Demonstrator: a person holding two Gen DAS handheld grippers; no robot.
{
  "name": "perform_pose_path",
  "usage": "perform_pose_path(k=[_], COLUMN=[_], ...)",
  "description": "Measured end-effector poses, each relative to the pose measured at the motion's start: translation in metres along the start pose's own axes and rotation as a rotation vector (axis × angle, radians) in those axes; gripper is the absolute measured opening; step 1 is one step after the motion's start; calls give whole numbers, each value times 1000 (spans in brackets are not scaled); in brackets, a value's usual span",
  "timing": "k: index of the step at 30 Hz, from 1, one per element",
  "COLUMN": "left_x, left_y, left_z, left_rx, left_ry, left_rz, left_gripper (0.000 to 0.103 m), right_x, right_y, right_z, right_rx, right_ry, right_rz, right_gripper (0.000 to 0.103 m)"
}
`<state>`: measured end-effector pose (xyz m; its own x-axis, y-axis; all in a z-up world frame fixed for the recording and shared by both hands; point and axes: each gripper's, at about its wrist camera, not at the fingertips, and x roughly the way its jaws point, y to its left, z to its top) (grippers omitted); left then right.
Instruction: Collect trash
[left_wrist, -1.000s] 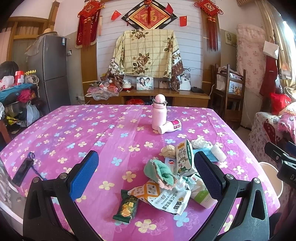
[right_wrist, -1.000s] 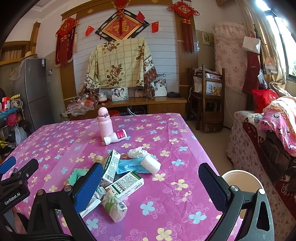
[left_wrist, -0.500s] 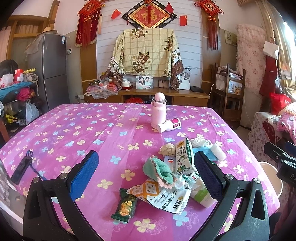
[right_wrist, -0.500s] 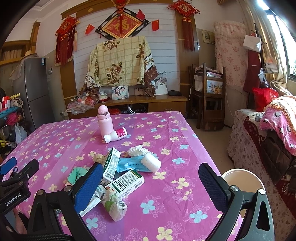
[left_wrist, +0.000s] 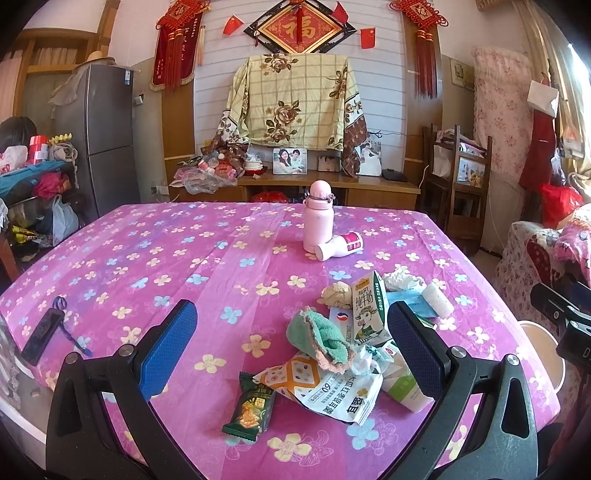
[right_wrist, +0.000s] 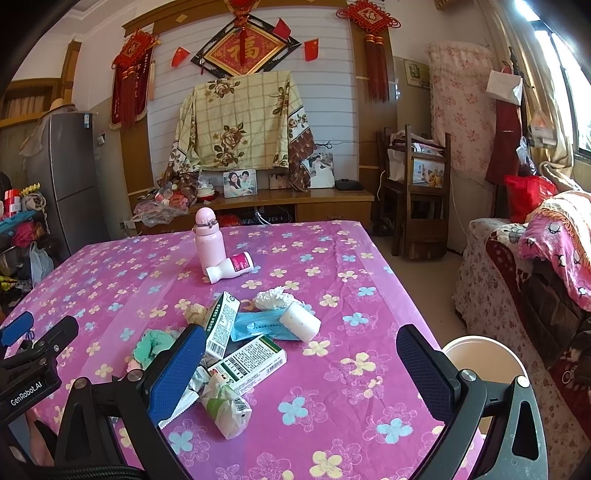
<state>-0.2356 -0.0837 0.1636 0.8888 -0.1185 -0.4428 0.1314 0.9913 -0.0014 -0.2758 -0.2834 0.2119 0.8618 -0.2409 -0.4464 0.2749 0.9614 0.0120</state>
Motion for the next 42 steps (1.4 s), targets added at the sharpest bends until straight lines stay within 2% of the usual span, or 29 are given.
perform_pose_path(k=[42], left_x=[1], left_y=[2], left_z=[2], left_rx=[0], left_ry=[5], left_rz=[-2], left_gripper=[102], right_x=[6], right_y=[4], right_z=[-5], right_rx=[-11], right_ry=[38], right_rz=[9], right_gripper=[102])
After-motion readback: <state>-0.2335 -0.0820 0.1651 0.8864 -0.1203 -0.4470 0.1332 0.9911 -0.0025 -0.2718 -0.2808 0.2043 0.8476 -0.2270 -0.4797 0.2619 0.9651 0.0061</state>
